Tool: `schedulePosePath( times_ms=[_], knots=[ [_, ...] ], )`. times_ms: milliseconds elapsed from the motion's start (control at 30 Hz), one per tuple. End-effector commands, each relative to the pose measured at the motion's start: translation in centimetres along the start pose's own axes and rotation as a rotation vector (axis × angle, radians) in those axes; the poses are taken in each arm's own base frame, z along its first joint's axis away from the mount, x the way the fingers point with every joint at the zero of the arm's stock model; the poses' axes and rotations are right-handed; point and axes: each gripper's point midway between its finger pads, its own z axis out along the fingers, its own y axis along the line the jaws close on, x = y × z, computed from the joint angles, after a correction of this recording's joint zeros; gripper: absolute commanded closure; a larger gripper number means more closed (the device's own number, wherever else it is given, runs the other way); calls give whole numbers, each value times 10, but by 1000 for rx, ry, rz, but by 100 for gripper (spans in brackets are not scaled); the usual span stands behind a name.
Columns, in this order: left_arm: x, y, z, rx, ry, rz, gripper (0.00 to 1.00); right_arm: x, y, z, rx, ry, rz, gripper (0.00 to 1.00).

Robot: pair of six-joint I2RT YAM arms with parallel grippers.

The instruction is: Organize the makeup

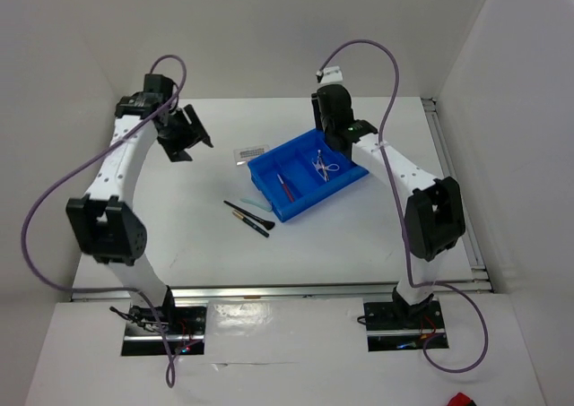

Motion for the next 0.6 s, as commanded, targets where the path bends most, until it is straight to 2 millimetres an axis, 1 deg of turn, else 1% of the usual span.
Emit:
schedulePosePath(
  times_ms=[0,33,67,100,133,167,200,233,267,300,333,367,400,433,467,500,533,567],
  knots=[
    [2,-36,21,70,78,81,22,-2,-16,24,-21,-26,-32,70],
    [5,-35,46,40,128,92,22,4,-28,32,1,-10,-39,70],
    [3,-51,46,63,135,125,22,13,-27,41,-9,18,-54,70],
    [3,-55,54,55,153,131,22,17,-31,46,-9,33,-54,70],
    [4,-57,63,38,169,136,22,24,-32,51,-15,47,-66,70],
    [4,-64,80,28,192,144,22,38,-39,59,-2,83,-71,70],
    [5,-62,87,15,211,141,21,41,-41,60,-11,95,-70,70],
    [8,-64,95,11,223,147,21,48,-42,65,-15,110,-70,70],
    [8,-63,101,6,229,146,19,55,-42,65,-16,124,-75,70],
    [11,-59,116,-10,249,142,19,66,-44,65,-24,145,-76,70],
    [13,-57,122,-20,261,129,18,69,-49,67,-15,147,-72,70],
    [15,-54,134,-29,272,127,18,77,-47,67,-25,160,-75,70],
    [15,-54,138,-31,274,126,17,82,-50,68,-30,170,-63,70],
    [15,-54,142,-34,279,125,17,87,-47,70,-41,179,-64,70],
    [19,-56,149,-35,287,134,17,91,-52,71,-34,190,-62,68],
    [22,-53,158,-46,301,132,17,96,-49,73,-45,200,-64,68],
    [19,-55,161,-40,294,133,17,99,-49,72,-45,212,-67,68],
    [23,-58,165,-39,301,151,17,106,-49,73,-46,231,-72,68]
  ],
)
